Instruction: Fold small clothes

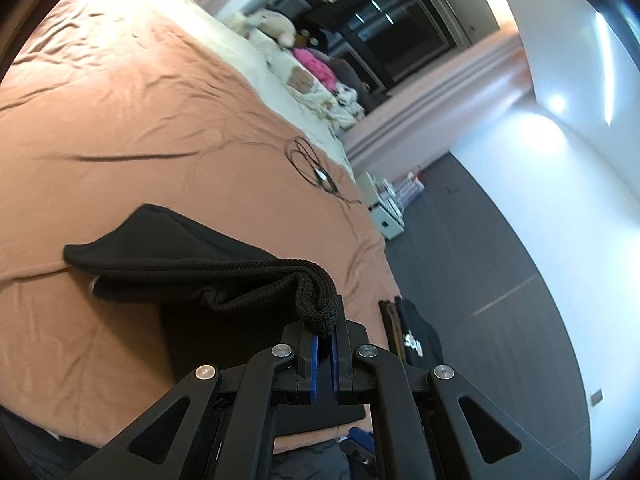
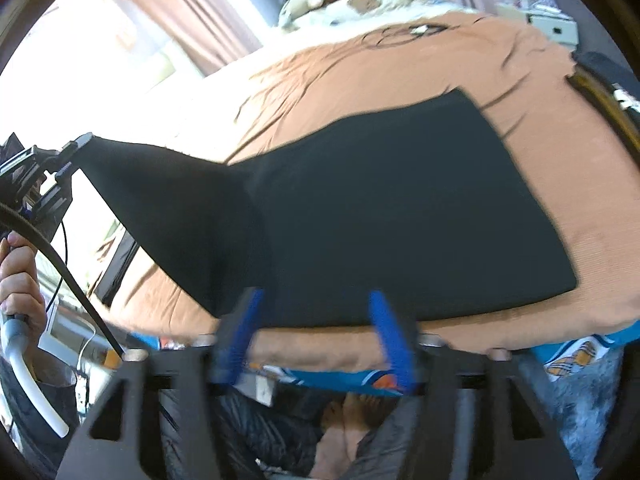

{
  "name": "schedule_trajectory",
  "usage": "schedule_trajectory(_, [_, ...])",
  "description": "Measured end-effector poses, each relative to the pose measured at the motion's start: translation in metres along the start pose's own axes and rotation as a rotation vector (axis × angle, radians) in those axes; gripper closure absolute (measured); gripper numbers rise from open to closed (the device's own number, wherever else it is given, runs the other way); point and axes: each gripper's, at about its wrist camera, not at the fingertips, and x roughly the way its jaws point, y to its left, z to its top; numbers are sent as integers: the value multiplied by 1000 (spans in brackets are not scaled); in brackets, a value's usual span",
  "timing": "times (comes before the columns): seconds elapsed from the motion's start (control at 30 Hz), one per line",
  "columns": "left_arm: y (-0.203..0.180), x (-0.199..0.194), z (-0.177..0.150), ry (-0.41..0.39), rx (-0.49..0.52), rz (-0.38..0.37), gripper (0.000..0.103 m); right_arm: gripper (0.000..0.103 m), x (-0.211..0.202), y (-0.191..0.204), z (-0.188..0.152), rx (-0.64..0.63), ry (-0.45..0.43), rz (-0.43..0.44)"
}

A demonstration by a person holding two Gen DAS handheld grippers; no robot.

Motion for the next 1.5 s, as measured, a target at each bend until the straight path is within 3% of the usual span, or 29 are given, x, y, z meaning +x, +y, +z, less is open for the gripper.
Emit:
schedule_trajectory(0.5, [-58,84,-34,159,91,-29,99,37,-47,-43,-30,72,-72,-28])
schedule_trajectory(1.1, [-90,176,-99,357,120,-70,98,37,-84,-83,-42,168,-87,-56])
schedule_trajectory(1.17, [-88,187,-105,380,119,-46,93,37,-87,-86,-44,173,-84,-59])
schedule_trajectory(1.23, [-83,191,-112,406,94,-53,75,37,-87,-90,-44,176,-80,-60])
schedule_trajectory(1.3, [-76,188,-112,400,74,-57,44,37,-87,-91,-44,177,-75,-57])
schedule_trajectory(1.37, [-73,180,-109,374,85,-35,37,37,-87,-90,-43,174,-71,-57])
schedule_trajectory(1.5, [-61,162,-99,350,87,-24,37,37,-83,-85,-37,154,-64,-57])
